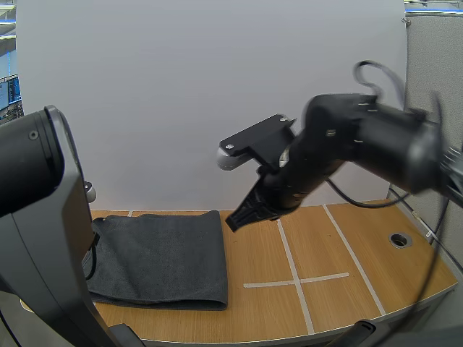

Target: Fold the towel

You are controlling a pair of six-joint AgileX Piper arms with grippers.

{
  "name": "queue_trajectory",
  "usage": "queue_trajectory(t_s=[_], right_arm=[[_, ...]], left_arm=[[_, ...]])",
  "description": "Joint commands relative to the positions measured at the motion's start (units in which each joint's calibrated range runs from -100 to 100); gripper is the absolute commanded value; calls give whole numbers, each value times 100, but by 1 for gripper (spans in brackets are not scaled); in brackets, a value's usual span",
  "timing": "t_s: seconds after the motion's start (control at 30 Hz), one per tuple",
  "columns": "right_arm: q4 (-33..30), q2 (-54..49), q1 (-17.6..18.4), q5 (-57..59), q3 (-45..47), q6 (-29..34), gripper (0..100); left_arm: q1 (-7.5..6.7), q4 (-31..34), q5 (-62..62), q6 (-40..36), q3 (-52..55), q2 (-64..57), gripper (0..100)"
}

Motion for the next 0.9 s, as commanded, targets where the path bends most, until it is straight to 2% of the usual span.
queue_trajectory(t_s=[0.0,0.17,0.37,0.47,0.6,0.87], right_arm=[[-28,1516,-28,-1620,-202,-52,0],[236,2228,-201,-1681,-813,-52,0],[643,2473,-474,-1713,-1330,-393,0],[723,2526,-499,-1645,-1453,-449,0],[878,2539,-499,-1589,-1526,-459,0],[877,2539,-499,-1589,-1526,-481,0]], left_arm=[[3,-219,111,103,-50,-48,68],[21,-326,27,146,-50,-48,64],[233,-913,86,521,-170,-282,59],[321,-1025,575,521,-569,-439,53],[413,-1287,1312,510,-977,-572,52],[412,-1454,1429,401,-1085,-864,52]])
